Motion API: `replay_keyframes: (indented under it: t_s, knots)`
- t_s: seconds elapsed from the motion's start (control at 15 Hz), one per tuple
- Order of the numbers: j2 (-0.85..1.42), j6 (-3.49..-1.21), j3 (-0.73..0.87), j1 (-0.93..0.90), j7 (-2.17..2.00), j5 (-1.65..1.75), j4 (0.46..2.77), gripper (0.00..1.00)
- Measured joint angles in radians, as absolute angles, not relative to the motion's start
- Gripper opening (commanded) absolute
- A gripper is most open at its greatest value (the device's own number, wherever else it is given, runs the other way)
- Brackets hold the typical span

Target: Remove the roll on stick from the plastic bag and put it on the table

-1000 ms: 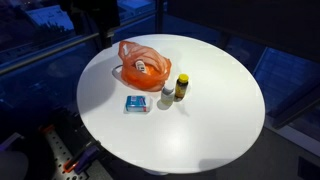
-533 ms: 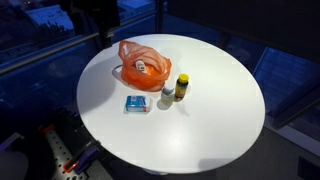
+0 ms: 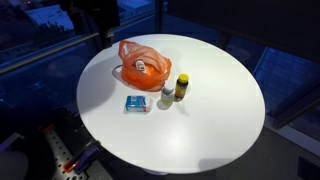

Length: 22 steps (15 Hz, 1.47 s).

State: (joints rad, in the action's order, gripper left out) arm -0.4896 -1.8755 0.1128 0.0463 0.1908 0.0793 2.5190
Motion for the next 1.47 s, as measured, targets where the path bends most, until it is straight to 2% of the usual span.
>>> replay_keyframes:
  t_s: [0.73, 1.47]
  knots:
    - [-0.456, -1.883, 0.097, 0.037, 0.177, 0.068, 2.480, 1.00]
    - [-0.143, -1.899, 0.016, -0.005, 0.035, 0.015, 2.172, 1.00]
